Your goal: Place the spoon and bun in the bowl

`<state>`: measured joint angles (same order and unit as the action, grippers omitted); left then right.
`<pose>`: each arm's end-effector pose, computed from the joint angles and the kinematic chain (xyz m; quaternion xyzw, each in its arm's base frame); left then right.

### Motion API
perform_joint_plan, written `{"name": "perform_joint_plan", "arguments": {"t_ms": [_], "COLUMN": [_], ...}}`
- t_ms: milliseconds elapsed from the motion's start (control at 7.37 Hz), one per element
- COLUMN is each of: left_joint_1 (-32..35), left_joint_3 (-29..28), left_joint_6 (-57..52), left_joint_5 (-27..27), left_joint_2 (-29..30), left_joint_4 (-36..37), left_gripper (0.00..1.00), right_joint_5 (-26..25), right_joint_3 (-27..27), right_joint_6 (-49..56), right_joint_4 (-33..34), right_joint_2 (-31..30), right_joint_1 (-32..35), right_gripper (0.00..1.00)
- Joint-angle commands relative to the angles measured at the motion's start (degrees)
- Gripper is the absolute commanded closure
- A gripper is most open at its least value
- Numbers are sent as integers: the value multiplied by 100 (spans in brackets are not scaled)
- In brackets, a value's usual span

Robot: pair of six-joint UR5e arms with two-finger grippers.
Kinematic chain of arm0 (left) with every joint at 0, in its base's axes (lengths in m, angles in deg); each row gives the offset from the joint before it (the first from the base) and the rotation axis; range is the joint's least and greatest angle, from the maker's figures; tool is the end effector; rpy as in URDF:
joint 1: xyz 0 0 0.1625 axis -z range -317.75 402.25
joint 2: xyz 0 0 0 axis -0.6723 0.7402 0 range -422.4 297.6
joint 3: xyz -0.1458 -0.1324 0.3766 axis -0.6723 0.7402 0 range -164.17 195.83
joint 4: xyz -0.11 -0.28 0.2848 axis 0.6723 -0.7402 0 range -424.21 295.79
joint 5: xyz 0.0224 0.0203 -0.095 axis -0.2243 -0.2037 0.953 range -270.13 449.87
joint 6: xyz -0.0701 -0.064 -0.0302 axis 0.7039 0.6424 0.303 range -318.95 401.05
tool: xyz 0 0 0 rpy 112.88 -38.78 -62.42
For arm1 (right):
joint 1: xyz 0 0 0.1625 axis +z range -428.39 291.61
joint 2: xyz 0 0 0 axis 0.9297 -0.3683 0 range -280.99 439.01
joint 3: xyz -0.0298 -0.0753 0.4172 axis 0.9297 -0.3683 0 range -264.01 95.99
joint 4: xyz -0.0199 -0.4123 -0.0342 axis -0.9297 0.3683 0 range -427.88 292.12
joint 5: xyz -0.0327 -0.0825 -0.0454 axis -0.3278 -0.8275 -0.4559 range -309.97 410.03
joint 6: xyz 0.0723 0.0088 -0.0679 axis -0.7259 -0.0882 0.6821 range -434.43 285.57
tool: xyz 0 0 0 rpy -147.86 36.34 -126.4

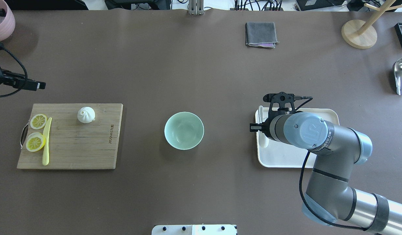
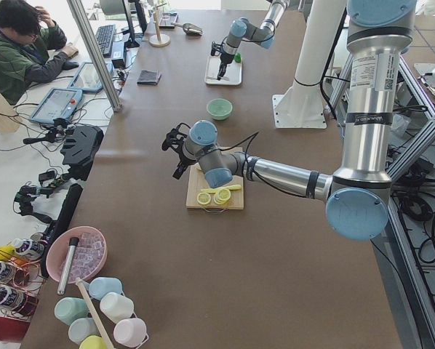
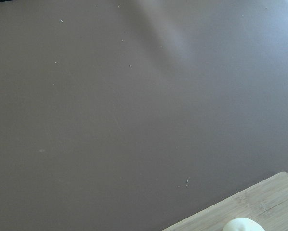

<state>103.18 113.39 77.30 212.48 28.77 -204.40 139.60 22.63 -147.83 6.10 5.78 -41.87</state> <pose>0.1829 -0.4929 0.4858 0.2655 0.4605 0.0854 0.8427 -0.4684 -0.3836 0.3426 0.1569 -0.3876 0.0801 0.9048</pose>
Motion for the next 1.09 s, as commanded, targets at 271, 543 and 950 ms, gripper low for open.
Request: {"name": "perform_joint_plan", "arguments": {"t_ms": [271, 543, 950], "left_joint_1": [-19, -28, -72], "left_joint_3": [-8, -26, -35], "left_joint_6": [-3, -3, 6], "left_joint_5": [0, 0, 0], "left_joint_2": [-11, -11, 6], "left_joint_4": [-17, -17, -17], "left_gripper": [3, 3, 3], "right_joint_5": [-149, -772, -1398], "right_joint_3": [-265, -1456, -1674], "right_joint_6": [-2112, -3018, -3321], "right_joint_4": [1888, 1919, 1945], "right_joint_2": [2122, 3134, 3219], "right_joint_1": [-164, -419, -823], "right_gripper": [100, 100, 100]}}
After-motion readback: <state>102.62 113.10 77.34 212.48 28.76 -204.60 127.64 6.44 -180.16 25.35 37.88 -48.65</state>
